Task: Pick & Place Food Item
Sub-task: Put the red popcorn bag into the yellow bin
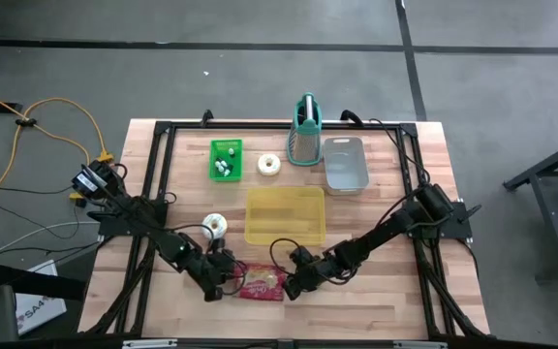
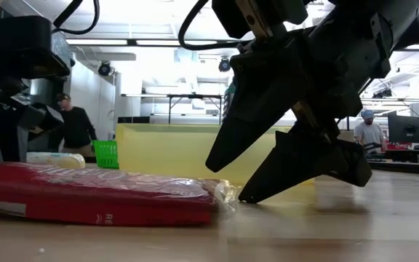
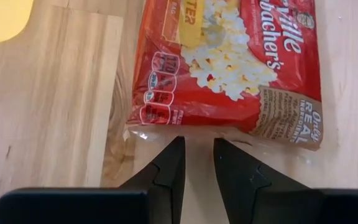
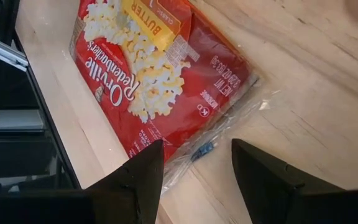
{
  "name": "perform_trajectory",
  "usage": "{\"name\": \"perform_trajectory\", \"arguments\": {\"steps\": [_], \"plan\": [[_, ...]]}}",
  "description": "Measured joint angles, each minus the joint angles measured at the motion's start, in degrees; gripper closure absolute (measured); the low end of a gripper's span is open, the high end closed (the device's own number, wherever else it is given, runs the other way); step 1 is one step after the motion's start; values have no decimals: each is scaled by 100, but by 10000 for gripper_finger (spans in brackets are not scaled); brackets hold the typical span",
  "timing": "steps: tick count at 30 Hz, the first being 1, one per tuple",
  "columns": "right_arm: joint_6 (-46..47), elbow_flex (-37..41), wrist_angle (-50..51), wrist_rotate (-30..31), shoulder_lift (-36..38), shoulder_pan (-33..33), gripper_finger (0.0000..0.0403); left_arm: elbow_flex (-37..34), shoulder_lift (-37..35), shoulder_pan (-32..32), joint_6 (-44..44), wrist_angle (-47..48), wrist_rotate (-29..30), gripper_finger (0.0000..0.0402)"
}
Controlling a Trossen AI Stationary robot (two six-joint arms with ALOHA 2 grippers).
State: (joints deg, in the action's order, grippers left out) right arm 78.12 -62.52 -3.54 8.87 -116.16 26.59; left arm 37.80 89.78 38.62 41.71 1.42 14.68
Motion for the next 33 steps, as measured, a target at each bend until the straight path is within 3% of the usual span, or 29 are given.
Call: {"name": "perform_trajectory", "arguments": {"steps": [18, 33], "plan": [[89, 13, -133, -98, -9, 2, 224, 2, -258, 106, -102, 58, 139, 321], [-27, 28, -704, -132, -33, 66, 224, 2, -176, -297, -13, 281, -746, 321]]}}
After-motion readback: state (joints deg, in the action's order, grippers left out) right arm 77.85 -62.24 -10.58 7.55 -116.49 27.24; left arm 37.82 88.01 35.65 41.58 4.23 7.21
